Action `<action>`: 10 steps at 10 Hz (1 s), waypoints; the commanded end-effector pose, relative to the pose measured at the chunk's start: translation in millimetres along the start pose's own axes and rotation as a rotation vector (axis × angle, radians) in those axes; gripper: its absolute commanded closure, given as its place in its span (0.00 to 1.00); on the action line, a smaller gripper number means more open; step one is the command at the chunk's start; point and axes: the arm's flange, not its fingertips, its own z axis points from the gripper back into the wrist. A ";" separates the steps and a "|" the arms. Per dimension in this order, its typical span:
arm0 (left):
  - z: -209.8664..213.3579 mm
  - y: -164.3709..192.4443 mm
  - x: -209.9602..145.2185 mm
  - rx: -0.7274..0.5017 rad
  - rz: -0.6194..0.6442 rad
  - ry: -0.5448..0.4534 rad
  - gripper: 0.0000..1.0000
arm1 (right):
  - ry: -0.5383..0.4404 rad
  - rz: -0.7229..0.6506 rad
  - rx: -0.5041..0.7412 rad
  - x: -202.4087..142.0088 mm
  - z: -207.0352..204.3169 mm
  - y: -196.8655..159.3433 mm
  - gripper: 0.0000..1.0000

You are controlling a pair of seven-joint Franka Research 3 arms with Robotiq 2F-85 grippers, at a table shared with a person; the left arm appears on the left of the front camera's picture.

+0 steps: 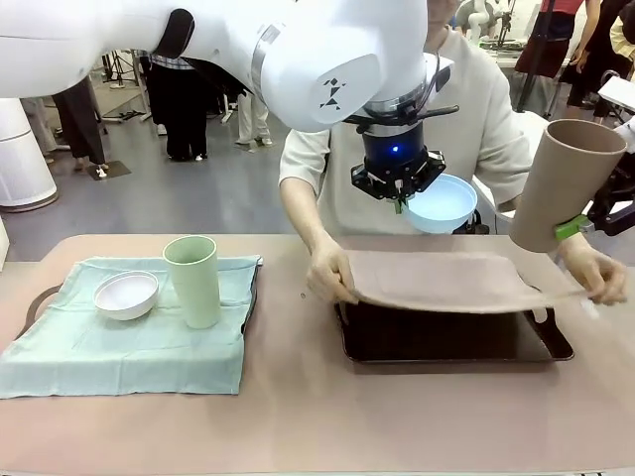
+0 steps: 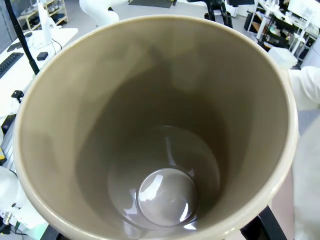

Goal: Set up a tray with a mat and arrange the tableware.
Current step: Place the Picnic Bowl and Reusable plastic cup back onto the Handle tray in front of the human's position.

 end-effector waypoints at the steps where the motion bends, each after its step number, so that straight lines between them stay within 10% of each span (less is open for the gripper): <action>1: 1.6 -0.9 2.0 0.000 -0.012 -0.005 1.00 | -0.004 0.013 -0.002 -1.3 -1.3 -1.5 1.00; 10: 1.6 -0.9 2.0 0.000 -0.012 -0.005 1.00 | -0.004 0.013 -0.002 -1.3 -1.3 -1.5 1.00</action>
